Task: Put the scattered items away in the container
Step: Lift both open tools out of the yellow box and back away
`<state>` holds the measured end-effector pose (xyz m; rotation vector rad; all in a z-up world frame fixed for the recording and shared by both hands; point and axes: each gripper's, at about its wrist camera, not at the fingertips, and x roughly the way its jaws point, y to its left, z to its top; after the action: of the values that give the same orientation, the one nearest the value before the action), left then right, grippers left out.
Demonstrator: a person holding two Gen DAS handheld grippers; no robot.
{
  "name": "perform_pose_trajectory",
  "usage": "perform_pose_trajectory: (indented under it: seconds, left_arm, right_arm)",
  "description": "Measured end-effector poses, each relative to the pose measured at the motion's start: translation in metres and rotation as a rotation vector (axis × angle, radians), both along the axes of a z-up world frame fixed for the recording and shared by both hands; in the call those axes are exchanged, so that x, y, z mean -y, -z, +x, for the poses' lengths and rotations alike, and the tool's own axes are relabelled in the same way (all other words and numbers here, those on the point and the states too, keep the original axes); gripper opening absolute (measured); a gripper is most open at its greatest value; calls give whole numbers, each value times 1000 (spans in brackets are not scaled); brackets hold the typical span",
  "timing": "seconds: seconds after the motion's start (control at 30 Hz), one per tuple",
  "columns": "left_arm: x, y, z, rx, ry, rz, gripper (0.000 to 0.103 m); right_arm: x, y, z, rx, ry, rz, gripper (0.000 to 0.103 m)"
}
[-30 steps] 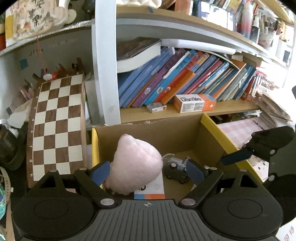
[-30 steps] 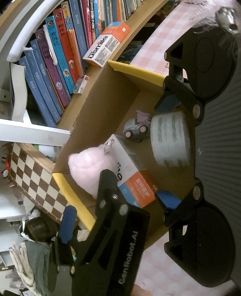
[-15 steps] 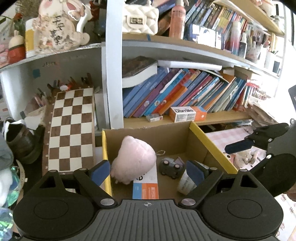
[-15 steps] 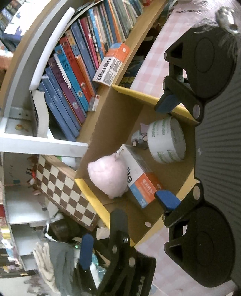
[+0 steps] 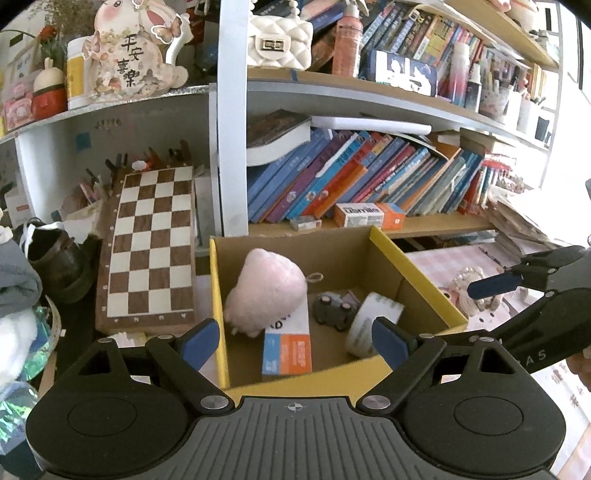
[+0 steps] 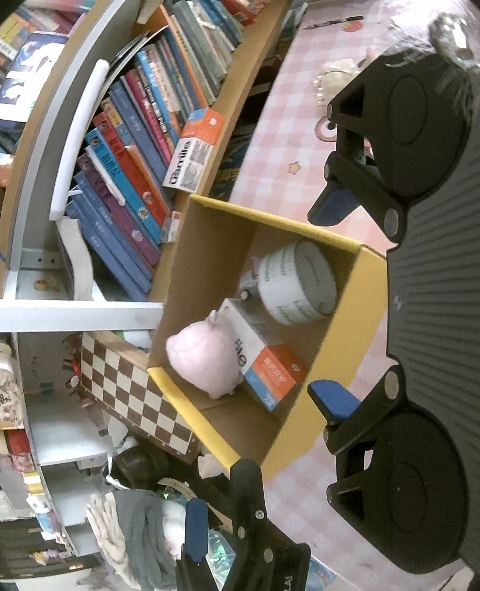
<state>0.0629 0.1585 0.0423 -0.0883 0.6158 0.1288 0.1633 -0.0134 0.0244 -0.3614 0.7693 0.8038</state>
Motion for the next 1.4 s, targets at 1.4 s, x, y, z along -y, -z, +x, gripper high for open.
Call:
perform_pose_trajectory:
  seconds: [1.4]
  left_arm:
    - [39,50,-41,-115,-22,-69,92]
  right_arm:
    - [75,57,-40,-59,242,-5,91]
